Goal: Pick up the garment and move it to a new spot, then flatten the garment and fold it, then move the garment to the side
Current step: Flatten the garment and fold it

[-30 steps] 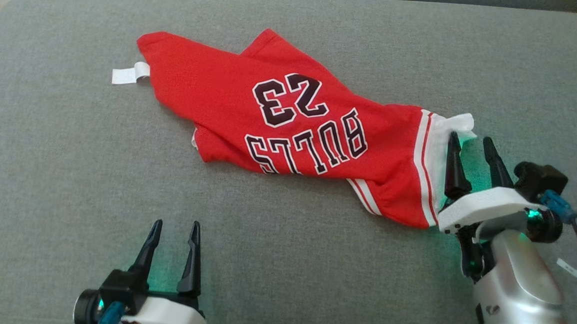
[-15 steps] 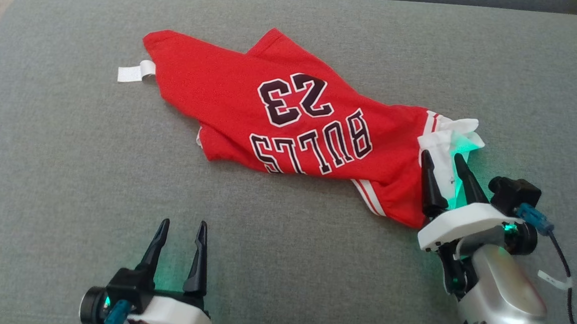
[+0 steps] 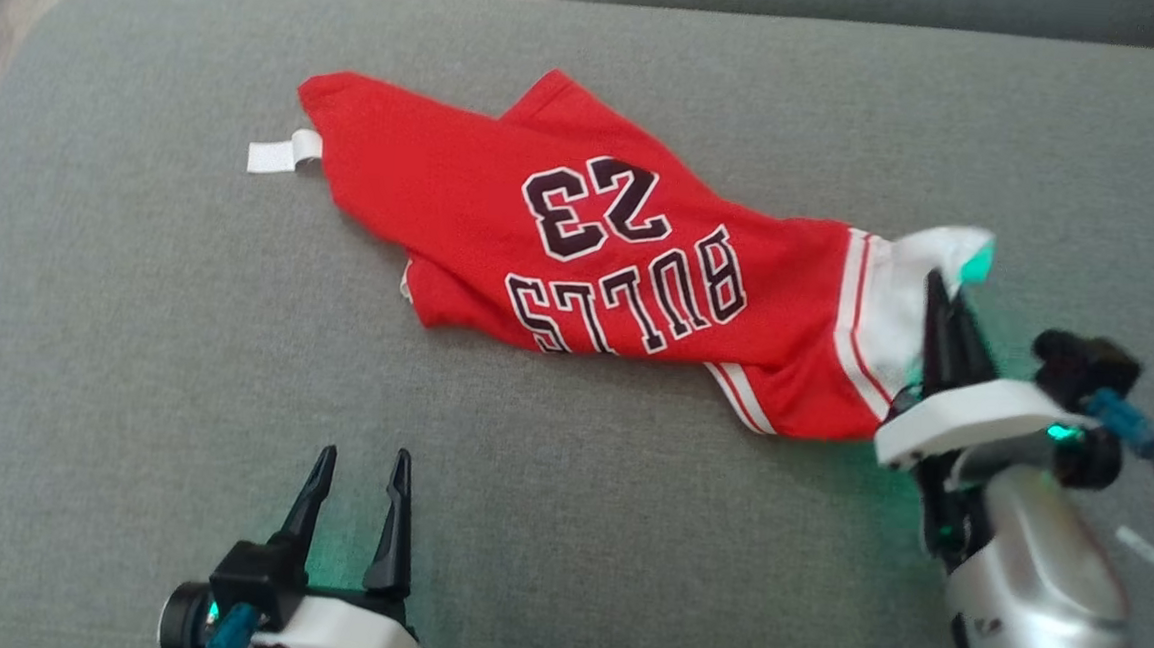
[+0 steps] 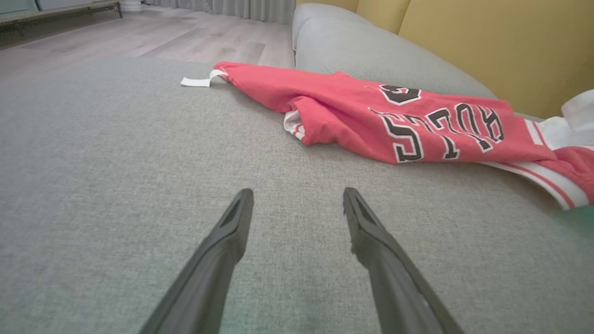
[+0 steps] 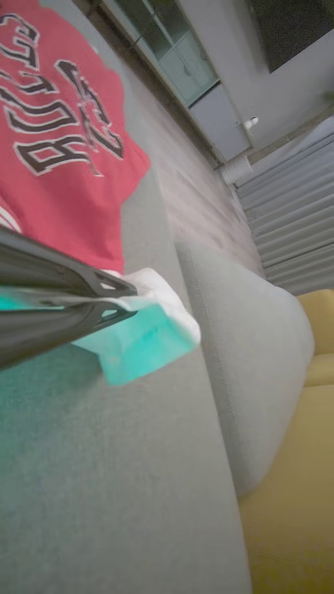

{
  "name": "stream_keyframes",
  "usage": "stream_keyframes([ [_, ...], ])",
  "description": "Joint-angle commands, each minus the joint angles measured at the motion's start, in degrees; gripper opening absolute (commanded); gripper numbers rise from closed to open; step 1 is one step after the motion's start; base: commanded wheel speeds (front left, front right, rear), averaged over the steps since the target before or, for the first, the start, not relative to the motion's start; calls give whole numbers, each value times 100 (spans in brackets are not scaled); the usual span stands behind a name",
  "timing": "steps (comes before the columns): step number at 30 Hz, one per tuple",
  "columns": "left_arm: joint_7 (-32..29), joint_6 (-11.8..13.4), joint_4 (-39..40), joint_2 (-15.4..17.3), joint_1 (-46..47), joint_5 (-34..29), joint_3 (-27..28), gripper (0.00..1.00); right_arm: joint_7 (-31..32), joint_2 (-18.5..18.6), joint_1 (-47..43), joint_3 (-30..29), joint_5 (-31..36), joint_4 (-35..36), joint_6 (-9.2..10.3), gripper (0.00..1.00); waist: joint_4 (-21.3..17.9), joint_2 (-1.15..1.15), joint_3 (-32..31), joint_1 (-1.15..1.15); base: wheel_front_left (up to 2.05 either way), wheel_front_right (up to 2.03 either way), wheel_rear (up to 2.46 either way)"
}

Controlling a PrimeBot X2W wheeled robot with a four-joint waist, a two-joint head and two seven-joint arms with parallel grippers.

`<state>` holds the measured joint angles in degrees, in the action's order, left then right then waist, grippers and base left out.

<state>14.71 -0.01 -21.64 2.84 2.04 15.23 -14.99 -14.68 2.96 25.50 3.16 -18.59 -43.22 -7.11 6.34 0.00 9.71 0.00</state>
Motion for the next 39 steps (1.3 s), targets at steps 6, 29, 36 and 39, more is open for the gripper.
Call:
stream_keyframes([
  [6,29,-31,114,4,-47,83,203,100,-32,8,277,-495,273,1114,-37,0,-232,0,-381,0,0,0,0],
  [29,29,-146,-124,4,-387,231,-118,100,88,384,3183,1632,-144,1596,-37,0,107,0,-924,0,0,0,0],
  [36,29,-148,-227,4,-438,277,-202,100,52,110,4076,2009,-386,1393,-37,0,497,0,-1034,0,0,0,0],
  [39,29,-166,-277,4,-480,256,-229,100,10,43,4383,1950,-441,1257,-37,0,643,0,-1036,0,0,0,0],
])
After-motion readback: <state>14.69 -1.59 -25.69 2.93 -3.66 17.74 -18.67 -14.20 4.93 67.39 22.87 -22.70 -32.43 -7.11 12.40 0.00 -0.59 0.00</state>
